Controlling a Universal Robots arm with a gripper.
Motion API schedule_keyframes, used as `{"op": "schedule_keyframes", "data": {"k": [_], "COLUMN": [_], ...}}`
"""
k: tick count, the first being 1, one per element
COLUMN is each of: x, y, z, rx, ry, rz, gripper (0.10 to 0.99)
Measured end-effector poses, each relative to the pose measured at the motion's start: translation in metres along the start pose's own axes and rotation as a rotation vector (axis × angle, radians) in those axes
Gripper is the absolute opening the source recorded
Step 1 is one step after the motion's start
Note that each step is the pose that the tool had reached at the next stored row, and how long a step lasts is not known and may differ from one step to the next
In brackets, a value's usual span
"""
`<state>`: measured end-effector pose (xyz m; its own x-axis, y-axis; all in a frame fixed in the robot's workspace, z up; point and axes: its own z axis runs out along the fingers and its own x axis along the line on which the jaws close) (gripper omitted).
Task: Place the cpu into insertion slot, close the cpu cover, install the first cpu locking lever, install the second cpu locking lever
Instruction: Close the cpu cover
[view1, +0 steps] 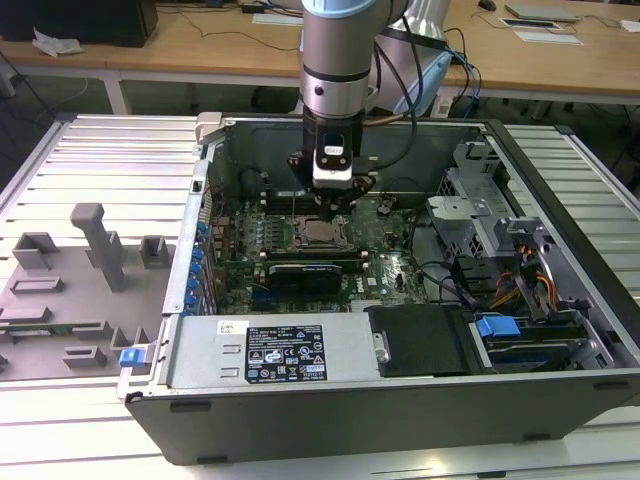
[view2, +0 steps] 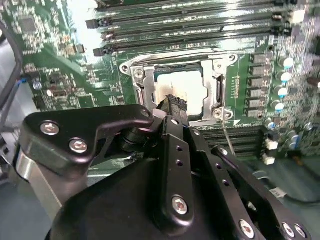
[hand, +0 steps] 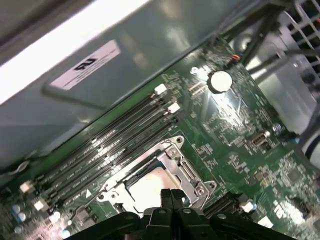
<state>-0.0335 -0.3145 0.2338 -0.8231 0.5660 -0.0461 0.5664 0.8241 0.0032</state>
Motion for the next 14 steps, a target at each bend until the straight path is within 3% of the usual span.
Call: {"op": "schedule_keyframes", "data": {"k": [2, 4, 8, 14], "x": [0.0000, 0.0000, 0.0000, 0.0000], "y": [0.0000, 0.0000, 0.0000, 0.0000], "z": [0.0000, 0.0001, 0.0002, 0.0002], "rx": [-0.003, -0.004, -0.012, -0.017], "ry": [-0.0001, 0.0000, 0.0004, 0.0005], "rz": [-0.072, -0.108, -0.274, -0.388], "gripper": [0.106, 0.106, 0.106, 0.106]}}
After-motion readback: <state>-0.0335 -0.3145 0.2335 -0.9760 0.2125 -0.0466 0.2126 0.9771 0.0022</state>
